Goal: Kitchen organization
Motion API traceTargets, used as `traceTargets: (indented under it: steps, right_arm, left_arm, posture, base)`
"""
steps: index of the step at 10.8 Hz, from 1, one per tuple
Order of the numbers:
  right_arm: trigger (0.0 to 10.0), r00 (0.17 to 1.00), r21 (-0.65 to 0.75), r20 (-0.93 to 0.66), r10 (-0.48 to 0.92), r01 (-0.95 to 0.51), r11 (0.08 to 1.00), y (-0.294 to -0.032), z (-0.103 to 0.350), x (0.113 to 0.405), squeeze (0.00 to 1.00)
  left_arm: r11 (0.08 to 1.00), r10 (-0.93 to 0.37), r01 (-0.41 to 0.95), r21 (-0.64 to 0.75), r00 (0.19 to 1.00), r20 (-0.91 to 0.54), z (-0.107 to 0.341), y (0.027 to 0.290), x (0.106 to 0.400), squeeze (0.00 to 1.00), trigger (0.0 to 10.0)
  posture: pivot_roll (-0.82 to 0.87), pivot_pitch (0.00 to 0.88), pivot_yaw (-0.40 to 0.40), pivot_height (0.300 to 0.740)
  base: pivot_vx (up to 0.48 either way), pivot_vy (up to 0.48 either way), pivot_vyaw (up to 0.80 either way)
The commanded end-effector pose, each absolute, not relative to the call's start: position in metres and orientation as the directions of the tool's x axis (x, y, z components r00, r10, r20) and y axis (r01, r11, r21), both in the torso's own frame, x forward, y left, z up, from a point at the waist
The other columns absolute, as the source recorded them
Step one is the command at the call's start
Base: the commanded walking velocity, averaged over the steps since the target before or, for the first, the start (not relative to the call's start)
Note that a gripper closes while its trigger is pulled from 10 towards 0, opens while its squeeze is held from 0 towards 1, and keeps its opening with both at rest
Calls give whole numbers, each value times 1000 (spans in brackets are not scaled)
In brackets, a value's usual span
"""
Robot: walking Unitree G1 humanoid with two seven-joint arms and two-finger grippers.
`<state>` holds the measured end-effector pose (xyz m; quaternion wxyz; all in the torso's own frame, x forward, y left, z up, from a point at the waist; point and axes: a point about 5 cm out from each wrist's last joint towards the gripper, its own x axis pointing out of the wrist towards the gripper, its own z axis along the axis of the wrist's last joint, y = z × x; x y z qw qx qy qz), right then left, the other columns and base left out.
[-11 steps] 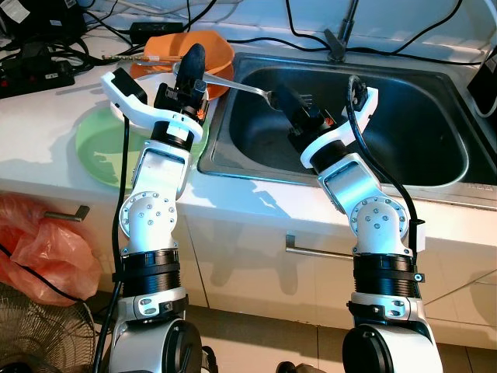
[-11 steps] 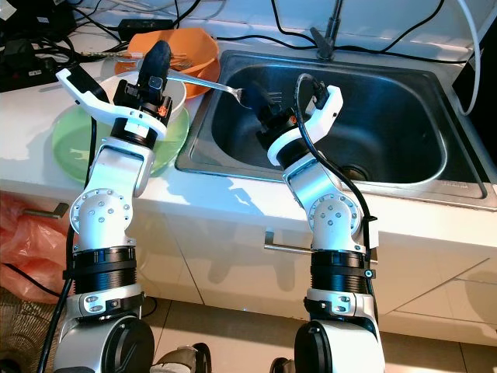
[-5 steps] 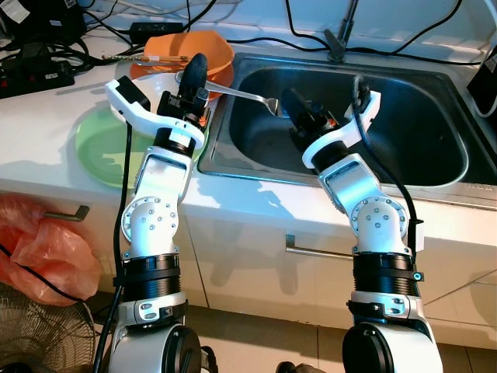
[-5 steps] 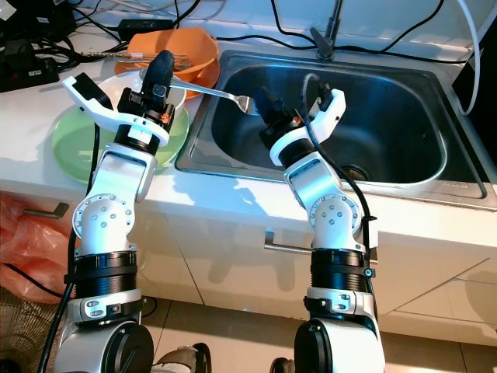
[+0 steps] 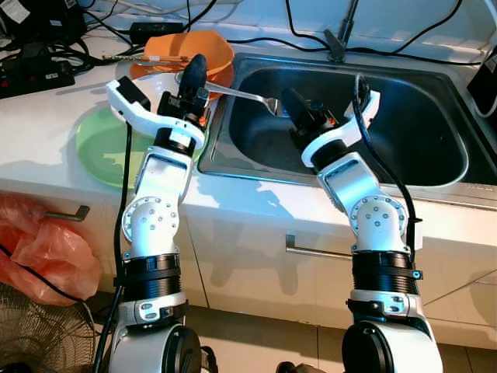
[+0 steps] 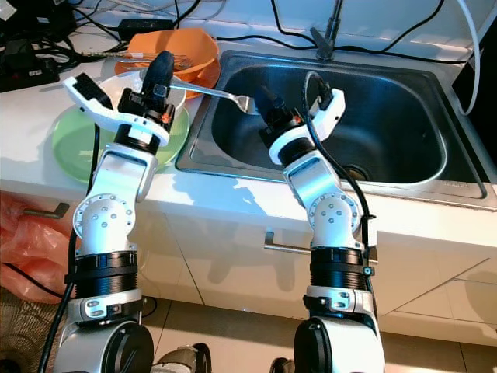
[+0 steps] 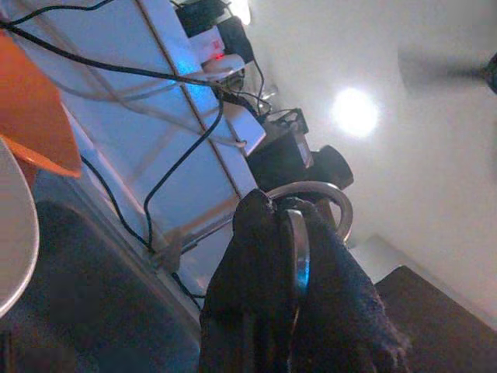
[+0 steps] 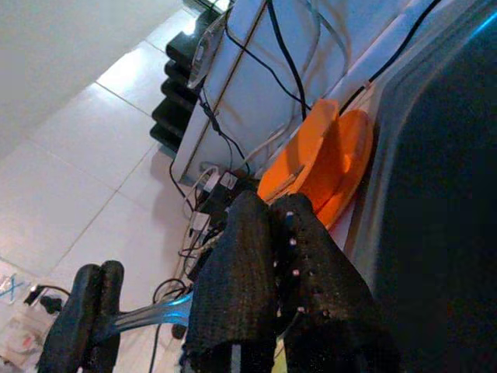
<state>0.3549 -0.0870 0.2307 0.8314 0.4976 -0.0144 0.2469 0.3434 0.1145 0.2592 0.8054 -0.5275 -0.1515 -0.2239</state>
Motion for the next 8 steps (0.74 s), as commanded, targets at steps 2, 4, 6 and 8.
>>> traceTargets:
  steps: [2, 4, 6, 8]
  right_arm:
    - [0, 894, 843, 256, 368, -393, 367, -81, 234, 358, 0]
    - [0, 896, 845, 255, 363, -389, 366, -81, 234, 359, 0]
    - [0, 902, 847, 254, 350, -382, 369, -82, 235, 360, 0]
    - [0, 925, 839, 243, 292, -352, 416, -91, 235, 364, 0]
  left_arm:
    - [343, -258, 533, -773, 845, 468, 257, 94, 339, 1000, 10000]
    - [408, -338, 567, -716, 822, 458, 256, 83, 334, 1000, 10000]
    - [428, -375, 581, -692, 811, 449, 254, 78, 332, 1000, 10000]
    - [472, -424, 607, -639, 792, 439, 251, 73, 328, 1000, 10000]
  posture:
    - [31, 116, -8, 740]
    - [34, 115, -8, 740]
    - [33, 113, -6, 740]
    - [34, 110, -4, 740]
  base:
    - [0, 0, 0]
    - [0, 0, 0]
    - [0, 0, 0]
    - [0, 0, 0]
